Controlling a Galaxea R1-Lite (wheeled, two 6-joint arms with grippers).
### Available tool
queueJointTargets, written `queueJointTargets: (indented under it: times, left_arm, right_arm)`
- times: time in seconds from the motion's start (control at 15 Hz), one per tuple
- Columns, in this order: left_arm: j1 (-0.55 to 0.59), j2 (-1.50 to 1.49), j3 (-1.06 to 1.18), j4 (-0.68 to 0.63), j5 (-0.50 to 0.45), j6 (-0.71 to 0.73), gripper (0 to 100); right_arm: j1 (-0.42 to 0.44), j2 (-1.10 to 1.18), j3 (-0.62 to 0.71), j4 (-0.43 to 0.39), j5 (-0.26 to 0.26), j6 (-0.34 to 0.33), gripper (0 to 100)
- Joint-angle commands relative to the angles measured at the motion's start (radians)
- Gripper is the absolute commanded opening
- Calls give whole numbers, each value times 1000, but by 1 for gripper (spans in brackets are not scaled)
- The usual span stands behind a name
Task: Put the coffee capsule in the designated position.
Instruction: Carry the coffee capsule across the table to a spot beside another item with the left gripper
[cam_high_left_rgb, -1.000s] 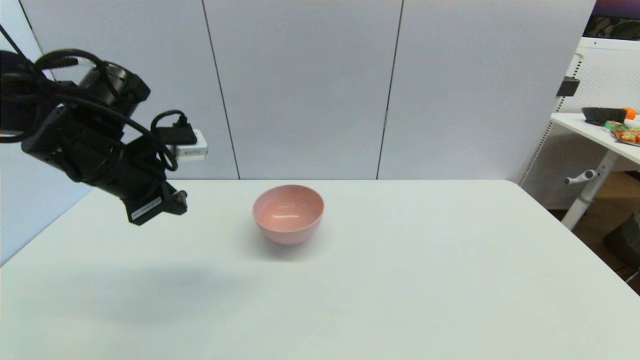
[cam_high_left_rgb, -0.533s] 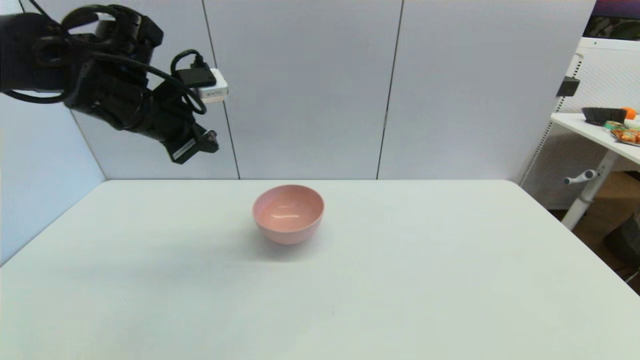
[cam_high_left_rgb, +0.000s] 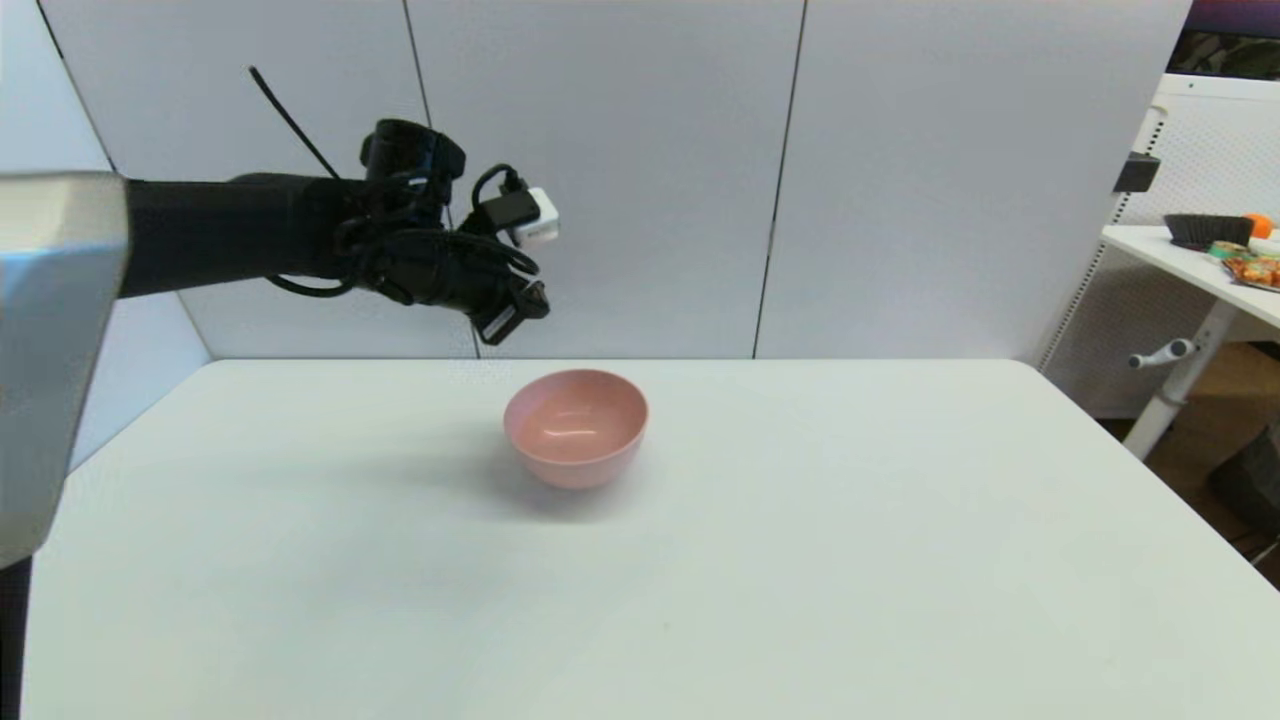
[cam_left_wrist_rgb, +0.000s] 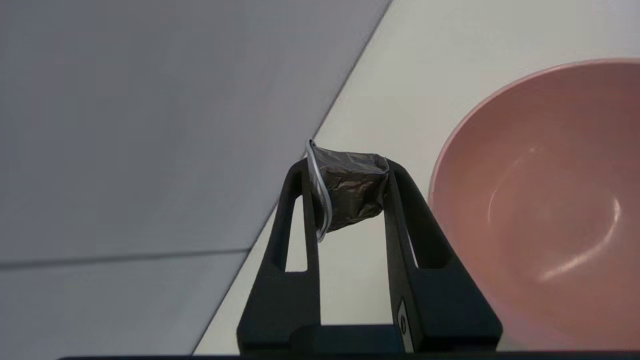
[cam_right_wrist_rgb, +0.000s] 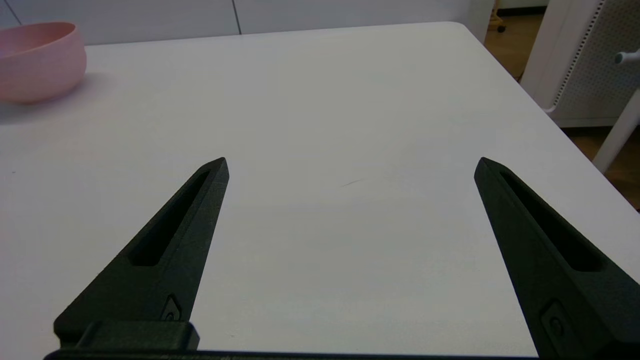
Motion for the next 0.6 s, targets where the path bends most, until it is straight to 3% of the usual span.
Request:
queueJointTargets:
  times: [0.07,0.6]
  left_arm:
    - [-12,83,0,-14,-16,3,0]
    - [-15,134,-2,-37,-41,6,0]
  right_arm:
    - [0,1,0,0,0,1,100]
    - [1,1,0,0,0,1,100]
